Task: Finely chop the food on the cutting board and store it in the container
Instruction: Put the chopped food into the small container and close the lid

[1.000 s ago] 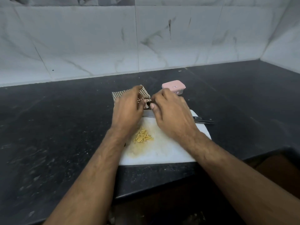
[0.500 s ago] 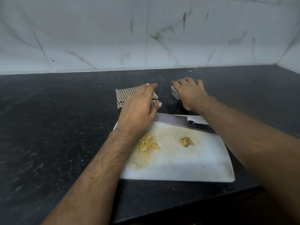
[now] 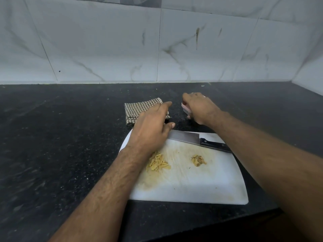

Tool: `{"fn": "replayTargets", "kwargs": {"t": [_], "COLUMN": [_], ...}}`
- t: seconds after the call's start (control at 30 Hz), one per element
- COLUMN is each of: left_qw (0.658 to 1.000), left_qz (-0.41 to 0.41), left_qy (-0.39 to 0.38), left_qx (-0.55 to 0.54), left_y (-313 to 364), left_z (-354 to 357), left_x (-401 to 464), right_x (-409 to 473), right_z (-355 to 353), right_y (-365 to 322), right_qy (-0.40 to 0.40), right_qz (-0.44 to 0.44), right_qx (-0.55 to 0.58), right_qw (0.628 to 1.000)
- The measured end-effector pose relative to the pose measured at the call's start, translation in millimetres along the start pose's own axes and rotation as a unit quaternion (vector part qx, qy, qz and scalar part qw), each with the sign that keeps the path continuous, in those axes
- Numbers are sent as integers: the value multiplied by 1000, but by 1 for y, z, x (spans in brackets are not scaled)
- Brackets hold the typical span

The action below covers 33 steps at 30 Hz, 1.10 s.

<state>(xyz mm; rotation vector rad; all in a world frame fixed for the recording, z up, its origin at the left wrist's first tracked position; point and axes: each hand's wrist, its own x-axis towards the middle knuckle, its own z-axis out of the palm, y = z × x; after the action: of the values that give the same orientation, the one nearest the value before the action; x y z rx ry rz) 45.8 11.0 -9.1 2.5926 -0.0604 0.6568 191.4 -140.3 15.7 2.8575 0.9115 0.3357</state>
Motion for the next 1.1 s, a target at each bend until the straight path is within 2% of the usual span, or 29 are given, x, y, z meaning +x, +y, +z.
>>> {"fn": "replayTargets", "kwargs": {"t": [0.13, 0.23, 0.33, 0.43, 0.63, 0.73, 0.93, 1.1], "left_qw": [1000, 1000, 1000, 996, 976, 972, 982, 973], "left_qz": [11, 8, -9, -25, -31, -10, 22, 35], "left_qy": [-5, -8, 3, 20, 112, 109, 87, 97], "left_qx": [4, 4, -25, -78, -187, -207, -168, -208], "left_y": [0, -1, -2, -4, -15, -18, -19, -19], "left_z": [3, 3, 3, 1, -9, -10, -8, -8], "left_x": [3, 4, 2, 4, 10, 10, 10, 8], "right_x": [5, 4, -4, -15, -33, -41, -52, -52], "right_z": [-4, -11, -20, -31, -33, -25, -22, -19], "right_y": [0, 0, -22, -57, -91, -88, -63, -63], "right_qy": [-21, -7, 82, 200, 263, 245, 164, 179], "right_qz": [4, 7, 11, -14, -50, -78, -105, -120], "right_qx": [-22, -18, 98, 210, 329, 392, 500, 550], "right_qw": [1000, 1000, 992, 957, 905, 883, 844, 807]}}
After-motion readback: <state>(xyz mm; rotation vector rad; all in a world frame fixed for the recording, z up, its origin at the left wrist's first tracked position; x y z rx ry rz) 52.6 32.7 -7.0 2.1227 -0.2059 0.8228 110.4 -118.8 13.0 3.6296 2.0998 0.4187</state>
